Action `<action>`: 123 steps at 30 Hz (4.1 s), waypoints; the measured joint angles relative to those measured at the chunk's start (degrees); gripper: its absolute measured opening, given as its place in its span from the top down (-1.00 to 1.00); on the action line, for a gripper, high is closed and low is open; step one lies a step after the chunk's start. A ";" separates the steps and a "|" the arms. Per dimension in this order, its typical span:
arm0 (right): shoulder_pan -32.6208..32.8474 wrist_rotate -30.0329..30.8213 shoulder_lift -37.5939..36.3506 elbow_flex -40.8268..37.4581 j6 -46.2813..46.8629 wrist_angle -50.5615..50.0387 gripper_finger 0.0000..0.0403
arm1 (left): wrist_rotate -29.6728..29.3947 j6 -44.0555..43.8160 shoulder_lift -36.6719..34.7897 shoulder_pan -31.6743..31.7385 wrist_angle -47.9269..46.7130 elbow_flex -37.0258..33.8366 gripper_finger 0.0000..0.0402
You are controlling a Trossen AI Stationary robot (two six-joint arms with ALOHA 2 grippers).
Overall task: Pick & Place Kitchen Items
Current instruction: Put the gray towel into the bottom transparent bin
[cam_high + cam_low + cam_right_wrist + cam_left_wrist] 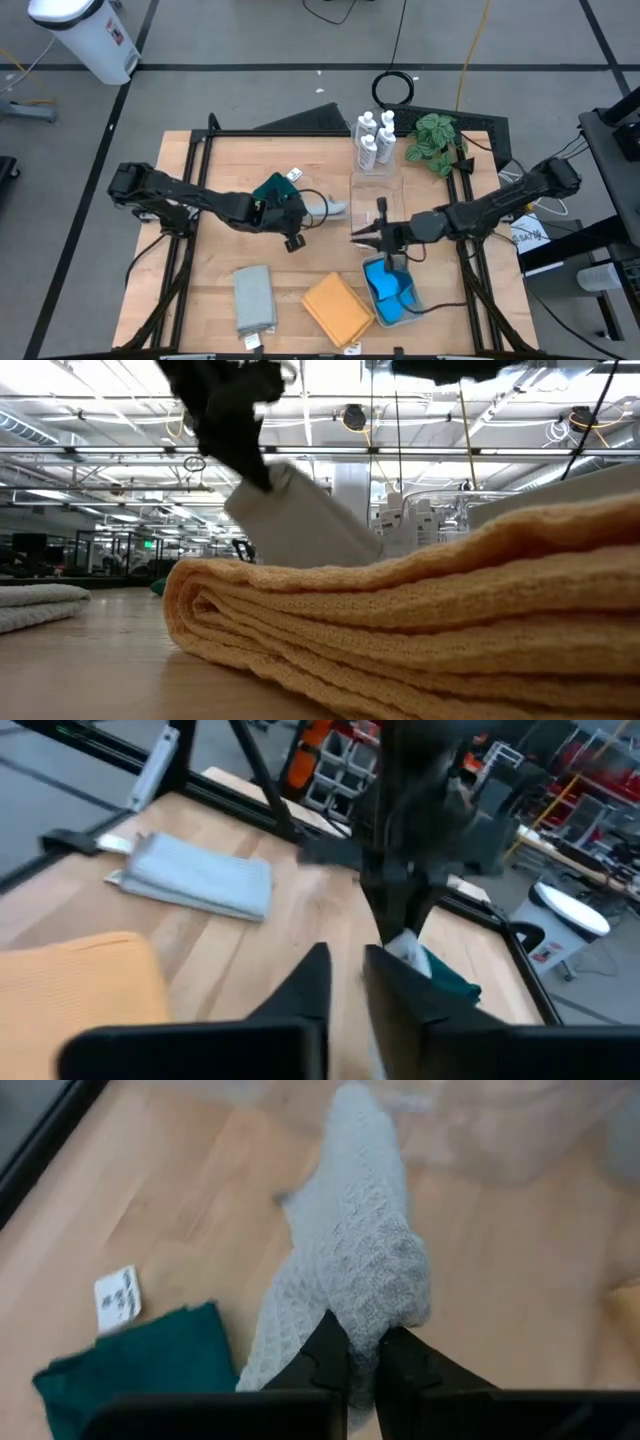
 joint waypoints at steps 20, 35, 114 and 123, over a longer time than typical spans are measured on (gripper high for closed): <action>-9.13 -1.91 21.41 6.61 12.19 13.76 -0.63 | -4.12 -5.30 -0.02 -3.34 -8.63 11.27 0.91; -12.77 4.36 27.87 11.10 17.28 10.65 -0.16 | -4.01 -7.46 -0.02 -2.71 -8.58 11.27 0.88; -10.98 -1.49 0.35 -8.92 21.31 34.39 1.00 | -38.70 72.82 10.93 -13.24 60.93 0.27 -0.47; -11.50 -1.38 2.51 -8.85 21.34 34.39 1.00 | -43.39 72.13 10.93 -11.28 64.94 0.28 -0.47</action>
